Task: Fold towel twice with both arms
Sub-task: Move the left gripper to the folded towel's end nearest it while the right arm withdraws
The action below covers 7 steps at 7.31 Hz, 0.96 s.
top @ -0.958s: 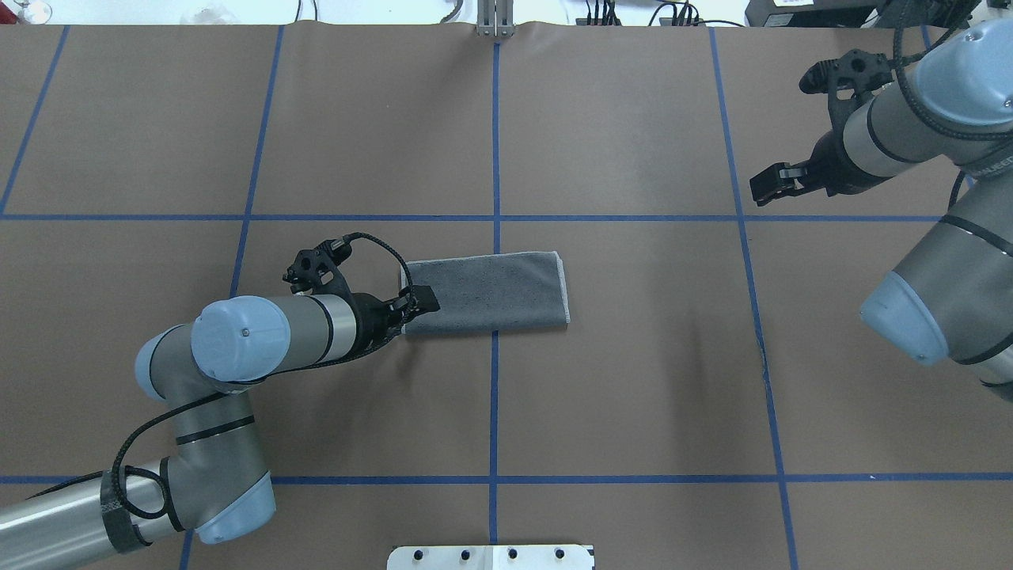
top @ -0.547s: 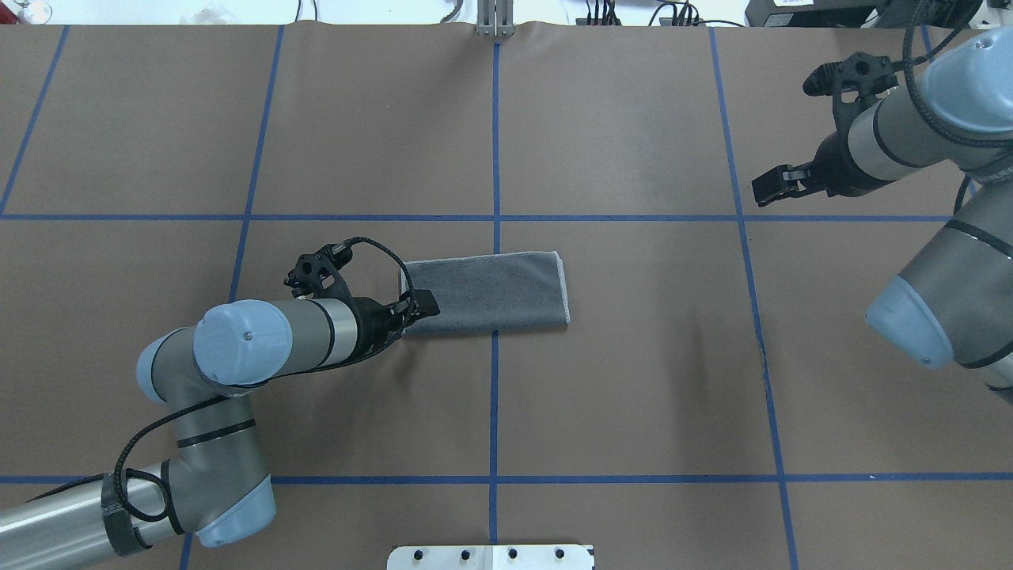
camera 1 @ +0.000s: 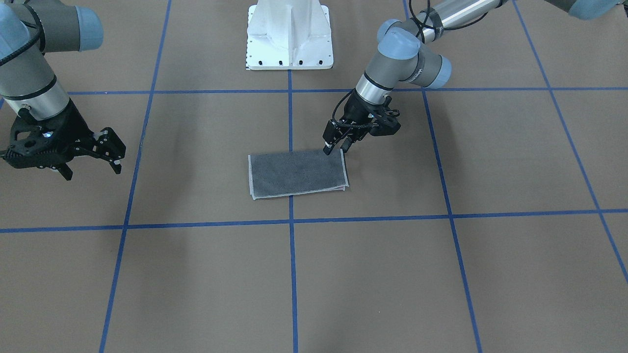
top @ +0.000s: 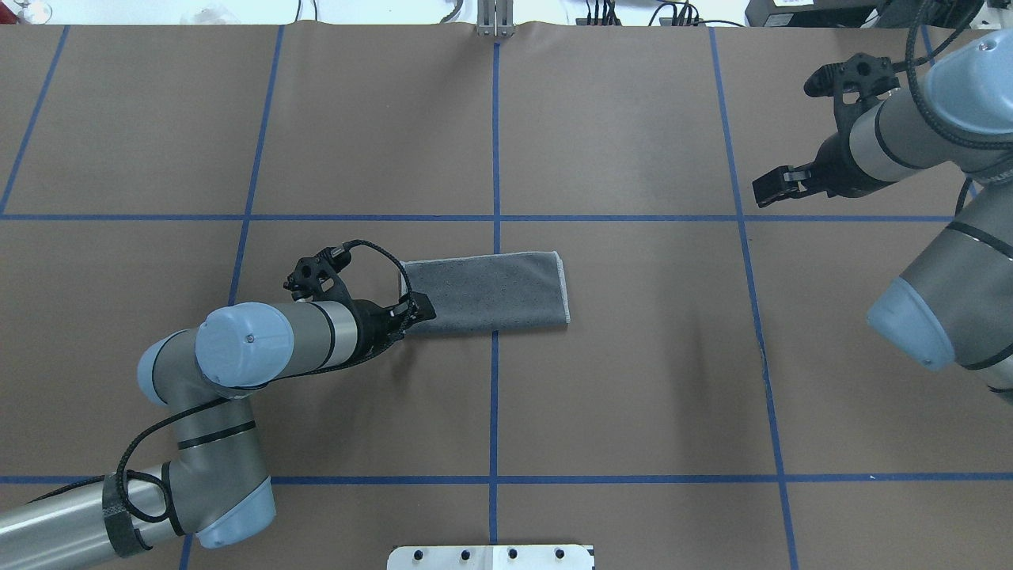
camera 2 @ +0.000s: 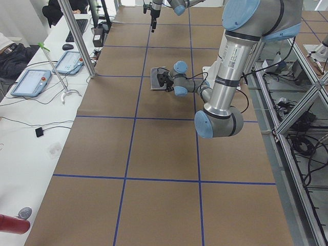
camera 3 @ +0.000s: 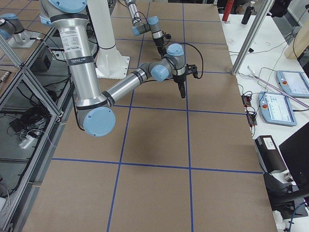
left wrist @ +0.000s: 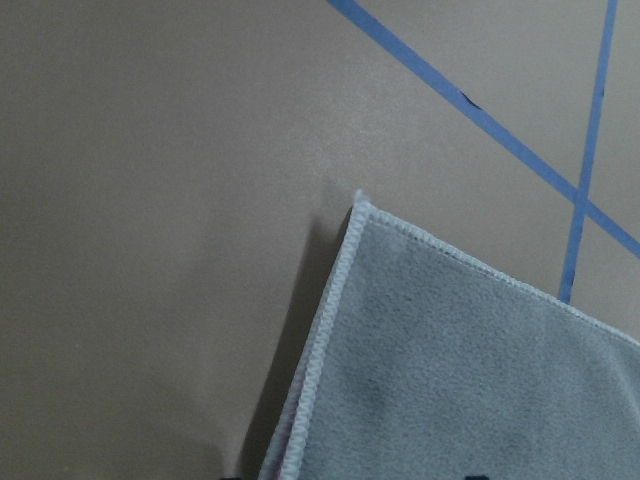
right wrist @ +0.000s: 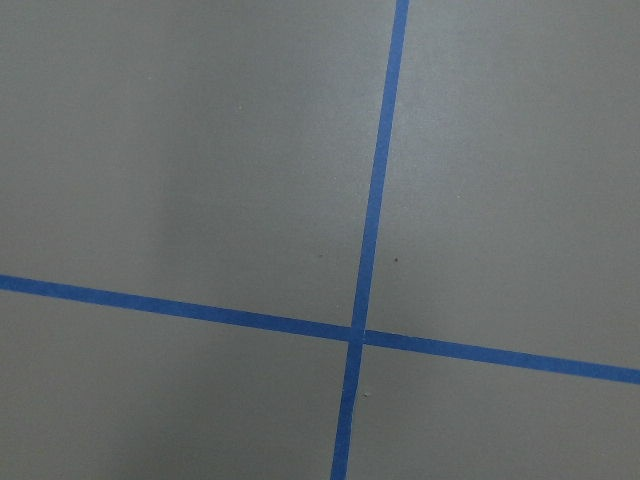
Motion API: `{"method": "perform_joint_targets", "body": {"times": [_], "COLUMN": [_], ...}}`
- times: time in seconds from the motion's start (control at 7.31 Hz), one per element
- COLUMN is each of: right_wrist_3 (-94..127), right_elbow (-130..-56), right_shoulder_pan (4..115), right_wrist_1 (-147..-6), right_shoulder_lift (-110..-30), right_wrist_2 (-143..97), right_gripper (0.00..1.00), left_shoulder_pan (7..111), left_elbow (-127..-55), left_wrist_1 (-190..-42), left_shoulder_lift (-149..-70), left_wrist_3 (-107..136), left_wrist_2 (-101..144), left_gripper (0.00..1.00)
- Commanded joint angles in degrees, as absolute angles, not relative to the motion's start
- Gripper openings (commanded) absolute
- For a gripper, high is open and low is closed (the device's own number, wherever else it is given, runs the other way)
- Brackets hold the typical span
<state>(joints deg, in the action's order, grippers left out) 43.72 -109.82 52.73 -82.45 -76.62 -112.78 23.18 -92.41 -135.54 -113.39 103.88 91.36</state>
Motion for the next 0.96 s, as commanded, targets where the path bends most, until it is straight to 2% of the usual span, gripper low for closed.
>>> {"method": "perform_joint_targets", "body": {"times": [0.0, 0.41, 0.68, 0.82], "right_wrist_3": [43.7, 43.7, 43.7, 43.7], "right_elbow": [-109.8, -109.8, -109.8, -109.8], "right_shoulder_pan": [52.7, 52.7, 52.7, 52.7], "right_wrist_1": [-82.4, -82.4, -82.4, -82.4], "right_shoulder_lift": [-76.6, -76.6, -76.6, -76.6], "right_wrist_2": [-112.8, -112.9, -112.8, -112.9], "right_gripper": [0.99, 0.99, 0.99, 0.99], "left_shoulder_pan": [23.1, 23.0, 23.0, 23.0], "left_elbow": [-91.8, -91.8, -91.9, -91.9], "left_wrist_1": [-135.5, -135.5, -135.6, -135.6], "left_shoulder_lift": [-113.4, -113.6, -113.6, -113.6], "left_wrist_3": [104.1, 103.8, 104.0, 104.1], "left_wrist_2": [91.4, 91.5, 91.4, 91.3], "left_gripper": [0.67, 0.7, 0.61, 0.61]}}
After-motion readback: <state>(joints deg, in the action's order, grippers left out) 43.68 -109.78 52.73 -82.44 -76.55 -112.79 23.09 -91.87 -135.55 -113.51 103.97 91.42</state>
